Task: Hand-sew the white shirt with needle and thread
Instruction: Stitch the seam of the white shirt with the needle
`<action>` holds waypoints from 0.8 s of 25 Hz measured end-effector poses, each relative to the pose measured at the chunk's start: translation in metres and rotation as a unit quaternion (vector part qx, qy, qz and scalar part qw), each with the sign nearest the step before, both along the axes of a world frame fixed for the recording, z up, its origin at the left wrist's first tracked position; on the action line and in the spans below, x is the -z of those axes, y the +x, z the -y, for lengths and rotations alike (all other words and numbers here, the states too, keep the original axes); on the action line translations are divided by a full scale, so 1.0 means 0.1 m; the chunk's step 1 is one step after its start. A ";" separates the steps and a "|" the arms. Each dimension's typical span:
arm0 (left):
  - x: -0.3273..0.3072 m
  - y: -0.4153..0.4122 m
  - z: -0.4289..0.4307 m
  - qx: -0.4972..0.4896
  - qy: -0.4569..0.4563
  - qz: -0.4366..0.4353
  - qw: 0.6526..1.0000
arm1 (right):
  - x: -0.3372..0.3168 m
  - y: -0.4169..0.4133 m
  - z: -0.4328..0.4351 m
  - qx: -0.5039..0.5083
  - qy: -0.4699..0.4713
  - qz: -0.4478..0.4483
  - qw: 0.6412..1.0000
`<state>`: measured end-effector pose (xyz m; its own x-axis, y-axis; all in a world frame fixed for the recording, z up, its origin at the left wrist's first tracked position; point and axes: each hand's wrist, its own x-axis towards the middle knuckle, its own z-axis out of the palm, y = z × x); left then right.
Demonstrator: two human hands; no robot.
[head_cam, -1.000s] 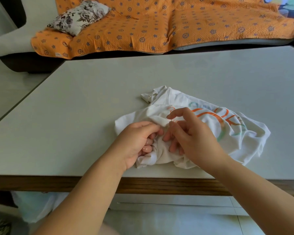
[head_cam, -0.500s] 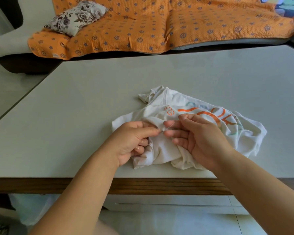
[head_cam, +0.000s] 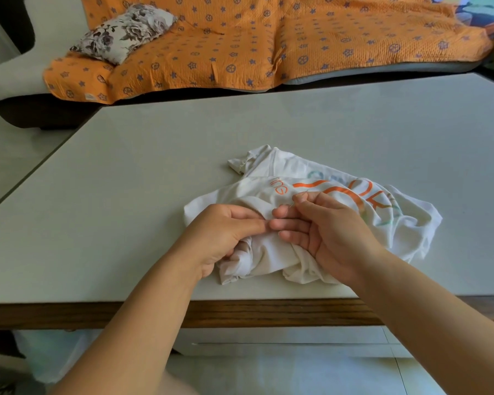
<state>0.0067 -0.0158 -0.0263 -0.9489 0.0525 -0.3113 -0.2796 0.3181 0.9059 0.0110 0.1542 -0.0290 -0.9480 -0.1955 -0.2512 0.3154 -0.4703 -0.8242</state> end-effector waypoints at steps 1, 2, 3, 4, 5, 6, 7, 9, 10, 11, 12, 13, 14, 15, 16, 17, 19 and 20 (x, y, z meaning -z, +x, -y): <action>0.00 0.00 -0.01 -0.001 -0.005 -0.003 1.000 | 0.00 0.00 0.00 0.003 -0.001 0.001 1.000; 0.00 0.01 -0.01 -0.001 -0.011 -0.003 1.000 | -0.01 0.00 -0.01 0.009 -0.004 0.003 1.000; -0.01 0.01 -0.01 -0.002 -0.014 -0.002 1.000 | -0.03 -0.01 -0.02 0.020 -0.006 0.003 1.000; -0.01 0.01 0.00 -0.005 -0.013 0.001 1.000 | -0.05 -0.03 -0.05 0.033 -0.008 0.002 0.999; -0.01 0.01 0.01 -0.010 -0.009 0.005 1.000 | -0.07 -0.04 -0.09 0.044 -0.011 0.001 0.999; -0.01 0.01 0.02 -0.016 -0.002 0.008 1.000 | -0.08 -0.06 -0.14 0.053 -0.015 -0.001 0.998; -0.01 0.01 0.03 -0.020 0.005 0.011 1.000 | -0.09 -0.08 -0.19 0.063 -0.022 -0.001 0.998; 0.00 0.00 0.04 -0.024 0.012 0.016 1.000 | -0.09 -0.14 -0.30 0.085 -0.041 0.009 0.996; 0.00 0.00 0.04 -0.026 0.011 0.017 0.999 | -0.09 -0.16 -0.37 0.100 -0.053 0.018 0.993; 0.01 0.00 0.05 -0.029 0.012 0.019 0.999 | -0.10 -0.20 -0.44 0.118 -0.068 0.028 0.990; 0.01 0.00 0.05 -0.033 0.014 0.021 0.999 | -0.11 -0.22 -0.51 0.136 -0.086 0.035 0.986; 0.01 -0.01 0.05 -0.038 0.017 0.024 0.999 | -0.13 -0.25 -0.59 0.154 -0.101 0.038 0.982; 0.02 -0.01 0.04 -0.043 0.021 0.027 0.999 | -0.14 -0.27 -0.67 0.173 -0.110 0.037 0.978; 0.01 -0.01 0.04 -0.046 0.020 0.027 0.998 | -0.16 -0.29 -0.73 0.189 -0.113 0.034 0.975; 0.01 -0.01 0.03 -0.046 0.016 0.026 0.998 | -0.16 -0.30 -0.77 0.202 -0.111 0.031 0.973; 0.01 0.00 0.02 -0.045 0.010 0.025 0.999 | -0.15 -0.30 -0.79 0.209 -0.109 0.030 0.971; -0.01 0.01 0.01 -0.041 0.000 0.024 0.999 | -0.14 -0.27 -0.74 0.210 -0.105 0.023 0.972; -0.03 0.03 0.00 -0.043 0.005 0.021 0.999 | -0.14 -0.24 -0.69 0.207 -0.095 0.015 0.974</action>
<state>0.0094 -0.0162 -0.0232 -0.9359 -0.0255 -0.3514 -0.3440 0.2820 0.8956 -0.0134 0.2236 -0.0150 -0.9479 0.1571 -0.2772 0.0888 -0.7052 -0.7034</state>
